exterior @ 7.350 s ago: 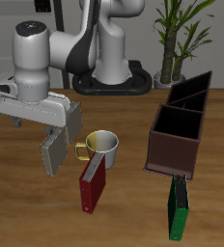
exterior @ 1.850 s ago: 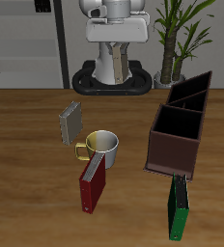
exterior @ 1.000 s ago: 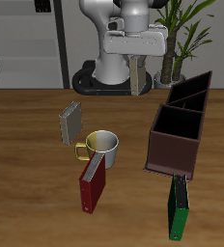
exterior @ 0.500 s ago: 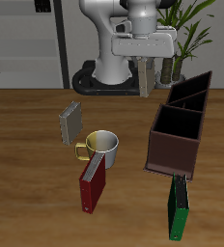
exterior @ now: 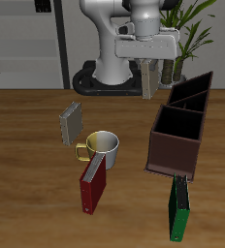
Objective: Place the right yellow book into the left desk caddy's front compartment
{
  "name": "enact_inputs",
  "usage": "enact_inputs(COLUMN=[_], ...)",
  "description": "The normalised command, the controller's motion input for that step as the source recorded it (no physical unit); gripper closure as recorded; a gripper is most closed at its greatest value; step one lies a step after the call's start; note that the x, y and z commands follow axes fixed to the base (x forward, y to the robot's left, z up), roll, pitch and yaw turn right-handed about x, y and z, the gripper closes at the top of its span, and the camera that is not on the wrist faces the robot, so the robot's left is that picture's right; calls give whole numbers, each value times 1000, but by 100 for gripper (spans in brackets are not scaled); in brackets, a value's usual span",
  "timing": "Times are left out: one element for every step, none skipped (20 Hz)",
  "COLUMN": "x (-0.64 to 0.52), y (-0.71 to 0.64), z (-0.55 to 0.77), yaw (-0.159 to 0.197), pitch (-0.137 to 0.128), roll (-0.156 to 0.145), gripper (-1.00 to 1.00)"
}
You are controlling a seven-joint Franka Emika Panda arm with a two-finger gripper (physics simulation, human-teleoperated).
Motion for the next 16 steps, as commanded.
enact_inputs(x=[48,-10,-13,-23,-52,-2,5,38,66,68,94,121,96,112,78,107], y=[82,376,95,149,304,26,194,79,79,158,101,87,142,98,172,138], z=[-50,-43,-3,22,38,55,22,71,-11,-9,-24,-63,-67,-25,-14,10], yaw=[-33,-11,-23,-17,38,-16,-4,33,-45,-15,26,44,-4,37,42,26], pitch=[26,13,20,3,-3,-9,-5,-23,19,20,-6,7,41,25,-8,15], roll=[1,45,0,6,47,-61,40,-42,-21,15,-2,-94,20,36,-62,7], gripper=[100,100,100,100,100,100,100,100,100,100,100,100,100,100,100,100])
